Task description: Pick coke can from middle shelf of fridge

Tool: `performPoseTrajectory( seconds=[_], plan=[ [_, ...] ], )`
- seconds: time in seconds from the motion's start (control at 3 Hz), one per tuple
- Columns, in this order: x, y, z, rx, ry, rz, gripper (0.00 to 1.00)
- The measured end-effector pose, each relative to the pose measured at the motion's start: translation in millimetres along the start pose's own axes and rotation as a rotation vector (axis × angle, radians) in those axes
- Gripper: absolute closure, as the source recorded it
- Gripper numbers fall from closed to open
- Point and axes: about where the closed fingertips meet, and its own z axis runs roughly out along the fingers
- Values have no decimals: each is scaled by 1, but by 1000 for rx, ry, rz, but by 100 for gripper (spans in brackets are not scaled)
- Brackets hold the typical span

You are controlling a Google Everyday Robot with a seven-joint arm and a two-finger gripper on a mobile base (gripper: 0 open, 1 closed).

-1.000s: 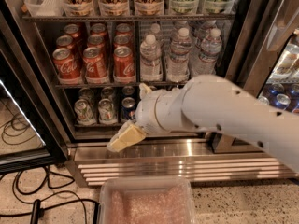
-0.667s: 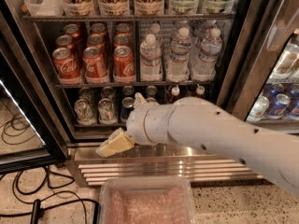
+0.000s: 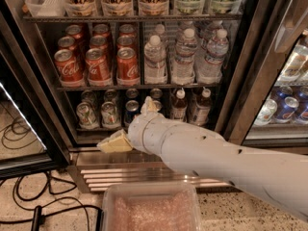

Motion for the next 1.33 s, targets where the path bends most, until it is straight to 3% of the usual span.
performPoseTrajectory(
  seconds=[0.67,1.0,1.33],
  plan=[
    [-25,-55,13,245,-139,134,0],
    [-26,-55,13,245,-140,134,0],
    [-32,-59,22,276,-187,130,0]
  ],
)
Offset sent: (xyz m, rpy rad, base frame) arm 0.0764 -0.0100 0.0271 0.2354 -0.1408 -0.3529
